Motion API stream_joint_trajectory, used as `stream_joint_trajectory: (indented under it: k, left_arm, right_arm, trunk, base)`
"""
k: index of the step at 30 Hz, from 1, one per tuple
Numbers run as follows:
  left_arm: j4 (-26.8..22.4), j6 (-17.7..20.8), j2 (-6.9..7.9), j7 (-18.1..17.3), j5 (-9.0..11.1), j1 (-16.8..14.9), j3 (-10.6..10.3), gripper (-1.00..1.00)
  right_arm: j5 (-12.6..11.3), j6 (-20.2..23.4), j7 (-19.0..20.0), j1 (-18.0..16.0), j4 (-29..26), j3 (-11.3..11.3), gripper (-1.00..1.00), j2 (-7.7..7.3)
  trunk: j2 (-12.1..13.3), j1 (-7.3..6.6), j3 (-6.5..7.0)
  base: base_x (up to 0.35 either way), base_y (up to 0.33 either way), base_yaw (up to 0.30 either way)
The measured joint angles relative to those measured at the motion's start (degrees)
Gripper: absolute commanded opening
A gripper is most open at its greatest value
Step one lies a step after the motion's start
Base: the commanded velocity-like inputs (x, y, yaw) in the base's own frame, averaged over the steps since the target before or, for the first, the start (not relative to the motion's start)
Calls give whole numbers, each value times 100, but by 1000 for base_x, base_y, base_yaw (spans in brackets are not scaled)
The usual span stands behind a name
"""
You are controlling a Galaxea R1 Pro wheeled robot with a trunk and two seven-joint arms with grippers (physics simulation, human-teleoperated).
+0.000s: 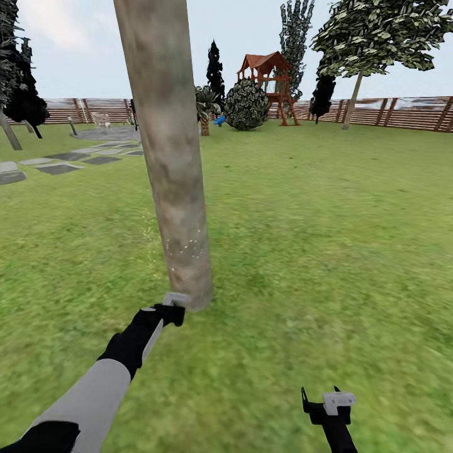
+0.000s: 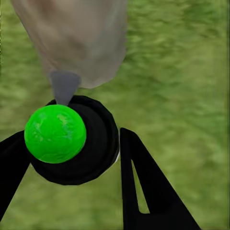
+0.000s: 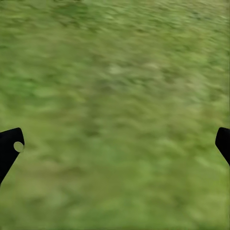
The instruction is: In the garden, pick up the pesticide atomizer on the floor and spray pesticide onto both trees until each tree trunk is fully covered.
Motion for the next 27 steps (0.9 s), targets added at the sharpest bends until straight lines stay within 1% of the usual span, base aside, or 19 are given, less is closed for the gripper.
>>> stream_joint_trajectory:
  k: [2,4,5,6,7,9,10,11,13,16,17,20,22,23,24,25,27]
  left_arm:
    - [141,0,96,0,-24,-3,17,-100]
    - [288,-1,257,0,-28,-6,23,-100]
    - [342,5,392,1,-44,-8,26,-100]
    - [367,6,482,0,-27,-8,20,-100]
    - [377,-1,488,-2,-7,-5,9,-100]
    - [385,-1,441,-3,22,0,-7,-100]
    - [385,1,372,-4,33,1,-11,-100]
    - [385,2,247,-5,40,2,-15,-100]
    - [385,7,142,-3,12,1,-18,-100]
    - [385,6,65,-2,-18,1,-17,-100]
    - [388,1,74,-2,-29,1,-18,-100]
    - [394,-2,227,-1,-51,1,11,-100]
    - [407,13,520,16,-65,0,25,-100]
    - [421,16,600,15,-31,0,24,-100]
    - [451,17,642,16,-16,1,23,-100]
    - [489,16,651,15,-5,1,20,-100]
    - [676,-3,575,6,11,2,-11,-100]
  right_arm:
    - [0,0,2,0,0,0,100,0]
    - [0,0,2,0,0,0,100,0]
    - [0,0,2,0,0,0,100,0]
    - [0,0,1,0,0,0,100,0]
    - [0,0,1,1,0,0,100,0]
    - [0,0,2,0,0,0,100,0]
    - [0,0,2,0,0,0,100,0]
    - [0,0,1,0,0,0,100,0]
    - [0,0,2,0,0,0,100,0]
    - [0,0,2,0,0,-1,100,-2]
    - [0,0,2,0,0,0,100,-1]
    - [0,0,2,0,0,0,100,0]
    - [0,0,2,0,0,1,100,0]
    - [0,0,2,0,0,0,100,0]
    - [0,0,2,0,0,0,100,0]
    - [0,0,2,0,0,0,100,0]
    - [0,0,2,0,0,0,100,0]
  trunk:
    - [0,0,0]
    - [0,0,0]
    - [0,0,0]
    - [0,0,0]
    - [0,0,0]
    - [0,0,0]
    - [0,0,0]
    - [0,0,0]
    - [0,0,0]
    - [0,0,0]
    - [0,0,0]
    - [0,0,0]
    - [0,0,0]
    - [0,0,0]
    - [0,0,0]
    - [0,0,0]
    - [0,0,0]
  base:
    - [0,0,0]
    - [0,0,0]
    - [0,0,0]
    - [0,0,0]
    - [6,0,0]
    - [151,0,0]
    - [296,0,0]
    - [314,0,0]
    - [299,0,0]
    - [114,0,0]
    - [12,0,0]
    - [4,0,0]
    - [0,0,0]
    - [0,0,0]
    - [0,0,0]
    - [0,0,0]
    - [0,0,0]
